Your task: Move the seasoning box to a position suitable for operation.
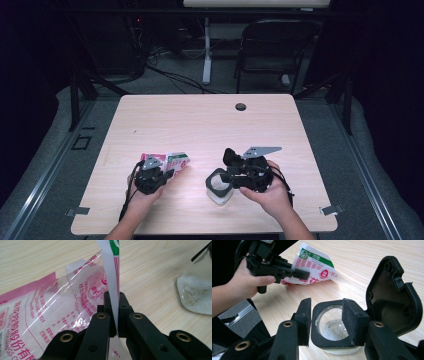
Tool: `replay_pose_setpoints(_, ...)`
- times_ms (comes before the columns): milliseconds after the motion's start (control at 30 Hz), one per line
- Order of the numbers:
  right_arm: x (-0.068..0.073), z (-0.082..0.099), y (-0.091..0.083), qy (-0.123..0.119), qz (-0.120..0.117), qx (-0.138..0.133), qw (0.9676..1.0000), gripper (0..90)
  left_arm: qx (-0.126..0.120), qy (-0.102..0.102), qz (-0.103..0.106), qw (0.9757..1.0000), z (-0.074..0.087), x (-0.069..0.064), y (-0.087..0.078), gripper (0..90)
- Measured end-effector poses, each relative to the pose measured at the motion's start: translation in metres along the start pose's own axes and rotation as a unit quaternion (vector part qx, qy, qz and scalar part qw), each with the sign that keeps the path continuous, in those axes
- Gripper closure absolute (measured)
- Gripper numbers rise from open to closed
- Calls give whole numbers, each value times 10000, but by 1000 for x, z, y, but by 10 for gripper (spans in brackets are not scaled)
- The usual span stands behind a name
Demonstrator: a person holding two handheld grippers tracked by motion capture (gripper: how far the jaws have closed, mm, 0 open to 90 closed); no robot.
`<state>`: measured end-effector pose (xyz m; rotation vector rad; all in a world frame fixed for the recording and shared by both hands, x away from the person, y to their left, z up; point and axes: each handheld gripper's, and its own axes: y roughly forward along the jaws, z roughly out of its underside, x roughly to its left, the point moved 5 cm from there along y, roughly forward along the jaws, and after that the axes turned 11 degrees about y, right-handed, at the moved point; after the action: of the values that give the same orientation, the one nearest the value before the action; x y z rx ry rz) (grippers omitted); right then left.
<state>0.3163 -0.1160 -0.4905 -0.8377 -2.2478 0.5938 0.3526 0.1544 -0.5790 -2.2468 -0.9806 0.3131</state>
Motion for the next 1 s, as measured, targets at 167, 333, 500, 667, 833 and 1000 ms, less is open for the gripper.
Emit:
replay_pose_setpoints(167, -1, 0, 1, -27, -1, 39, 10000, 596, -102, 308, -343, 9989, -8, 0, -17, 900)
replay_pose_setpoints(333, -1, -1, 2, -6, 9, 20, 10000, 597, -364, 217, -532, 9977, -17, 16, -44, 900)
replay_pose_setpoints(500, -2, 0, 3, -17, 18, 38, 10000, 596, -520, 91, -777, 9956, -22, 31, -61, 900)
replay_pose_setpoints(667, -3, 0, 3, 7, 47, 29, 10000, 597, -633, -15, -931, 9936, -24, 42, -73, 900)
replay_pose_setpoints(833, -4, 0, 3, 27, 37, 23, 10000, 597, -671, 31, -1141, 9912, -28, 49, -83, 900)
replay_pose_setpoints(1000, -4, 0, 4, 49, 55, 7, 10000, 597, -708, 95, -1283, 9892, -37, 57, -91, 900)
